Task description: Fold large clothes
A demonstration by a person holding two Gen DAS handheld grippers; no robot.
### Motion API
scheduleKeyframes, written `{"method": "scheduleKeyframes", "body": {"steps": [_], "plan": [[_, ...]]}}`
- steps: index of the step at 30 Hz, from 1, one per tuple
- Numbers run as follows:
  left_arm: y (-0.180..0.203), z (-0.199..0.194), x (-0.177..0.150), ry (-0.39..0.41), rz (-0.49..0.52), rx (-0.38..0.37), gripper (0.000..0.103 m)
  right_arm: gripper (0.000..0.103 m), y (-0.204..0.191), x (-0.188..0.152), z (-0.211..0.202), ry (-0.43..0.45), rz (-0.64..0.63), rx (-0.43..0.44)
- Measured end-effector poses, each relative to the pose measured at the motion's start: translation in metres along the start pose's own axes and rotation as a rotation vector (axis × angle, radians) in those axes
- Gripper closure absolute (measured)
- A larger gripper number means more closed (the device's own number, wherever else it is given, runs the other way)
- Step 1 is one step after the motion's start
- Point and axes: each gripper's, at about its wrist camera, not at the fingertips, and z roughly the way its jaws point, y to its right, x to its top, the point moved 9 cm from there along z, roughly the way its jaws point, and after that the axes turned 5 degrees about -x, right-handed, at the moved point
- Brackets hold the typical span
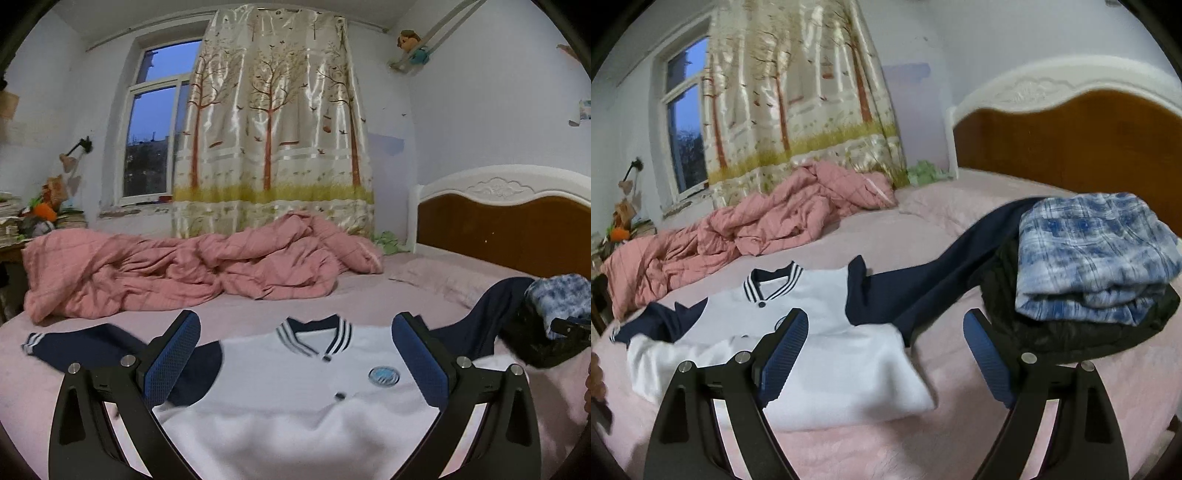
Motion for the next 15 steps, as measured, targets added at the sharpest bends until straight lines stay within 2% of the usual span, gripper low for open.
{"method": "scheduleKeyframes", "body": {"steps": [2,5,7,8,11,13,15], "plan": [[-0.001,0.024,-0.004,-0.03,-0.038,-0.008,0.0,0.016,0.006,0.011,0.018,-0.051,0.031,0.006],[-0.01,0.06,-0.026,-0.084,-0.103,-0.009,0.0,0.016,0.015,0.024,0.056,-0.136,0.072,0.012],[-0.017,0.085,-0.05,-0.137,-0.099,0.032,0.0,0.016,0.026,0.026,0.085,-0.199,0.089,-0.057],[-0.02,0.095,-0.062,-0.155,-0.097,0.04,0.0,0.019,0.032,0.027,0.102,-0.229,0.098,-0.097],[-0.029,0.115,-0.089,-0.183,-0.105,0.057,0.0,0.021,0.04,0.031,0.148,-0.269,0.13,-0.065],[-0.034,0.121,-0.104,-0.193,-0.117,0.063,0.0,0.027,0.049,0.027,0.174,-0.318,0.157,-0.079],[-0.038,0.127,-0.121,-0.22,-0.135,0.057,0.0,0.042,0.067,0.018,0.205,-0.406,0.199,-0.153]]}}
